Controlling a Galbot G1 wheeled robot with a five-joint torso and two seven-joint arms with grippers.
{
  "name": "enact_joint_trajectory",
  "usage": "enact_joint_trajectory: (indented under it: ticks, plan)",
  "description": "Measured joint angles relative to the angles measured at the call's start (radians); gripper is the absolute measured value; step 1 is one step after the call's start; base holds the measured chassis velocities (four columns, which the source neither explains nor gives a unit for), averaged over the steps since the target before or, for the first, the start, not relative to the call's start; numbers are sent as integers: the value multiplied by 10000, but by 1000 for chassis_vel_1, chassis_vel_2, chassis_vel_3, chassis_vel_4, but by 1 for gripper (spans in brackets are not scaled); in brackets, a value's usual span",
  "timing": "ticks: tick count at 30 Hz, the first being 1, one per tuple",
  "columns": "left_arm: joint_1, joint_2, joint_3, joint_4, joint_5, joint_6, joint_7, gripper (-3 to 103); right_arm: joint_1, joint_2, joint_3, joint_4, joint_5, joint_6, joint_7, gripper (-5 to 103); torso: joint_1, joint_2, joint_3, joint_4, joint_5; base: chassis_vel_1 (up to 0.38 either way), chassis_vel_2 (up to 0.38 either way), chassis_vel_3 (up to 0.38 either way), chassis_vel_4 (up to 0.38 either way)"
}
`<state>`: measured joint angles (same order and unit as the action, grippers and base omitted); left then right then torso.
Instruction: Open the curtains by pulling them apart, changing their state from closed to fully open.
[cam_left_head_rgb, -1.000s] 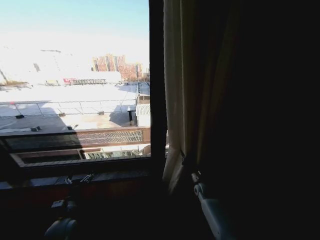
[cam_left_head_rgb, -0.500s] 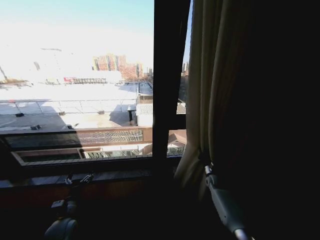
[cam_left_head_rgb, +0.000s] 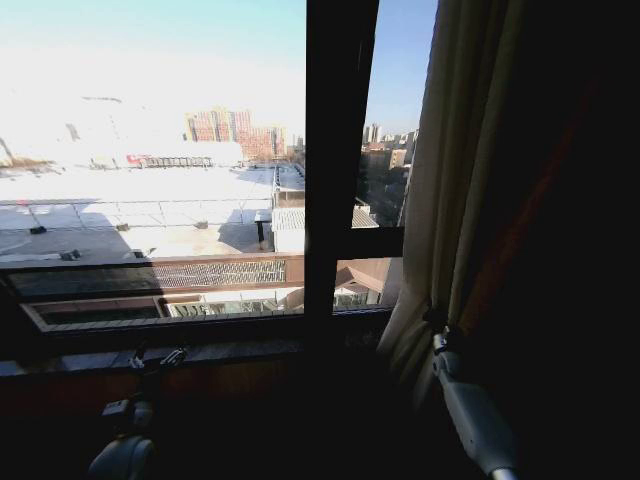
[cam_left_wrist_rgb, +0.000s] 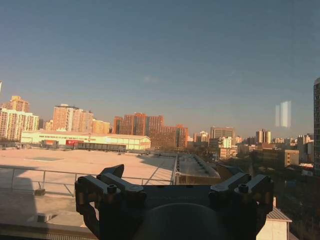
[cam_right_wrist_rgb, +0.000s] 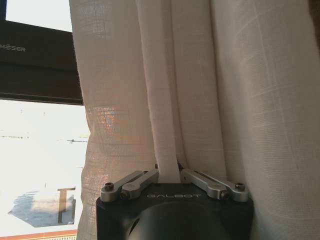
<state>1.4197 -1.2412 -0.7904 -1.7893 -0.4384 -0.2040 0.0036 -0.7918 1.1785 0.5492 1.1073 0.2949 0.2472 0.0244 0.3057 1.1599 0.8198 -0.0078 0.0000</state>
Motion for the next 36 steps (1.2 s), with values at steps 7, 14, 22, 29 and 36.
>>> enact_joint_trajectory:
  ticks: [7, 14, 22, 29, 36]
  plan:
    - [0, 0, 0, -1, 0, 0, 0, 100, -1056, 135, -829, 1854, 668, -166, -802, 28, 0, 0, 0, 2, -3, 0, 0, 0, 0]
    - [1, 0, 1, 0, -1, 0, 0, 100, -1685, 141, -1315, 2752, 953, -353, -755, 44, 0, 0, 0, 2, -2, 0, 0, 0, 0]
    - [0, 0, 0, 0, 0, 0, 0, 100, -2723, 25, -1182, 3983, 767, -583, -411, 78, 0, 0, 0, 0, -1, 0, 0, 0, 0]
    - [0, 0, 0, -1, 0, 0, 0, 100, -3436, -74, -710, 4640, 742, -587, -467, 99, 0, 0, -1, 0, 0, 0, 0, 0, 0]
    - [0, 0, 1, 0, 0, 0, 0, 100, -3842, -145, -512, 5001, 809, -581, -721, 100, 0, 1, 0, 0, 0, 0, 0, 0, 0]
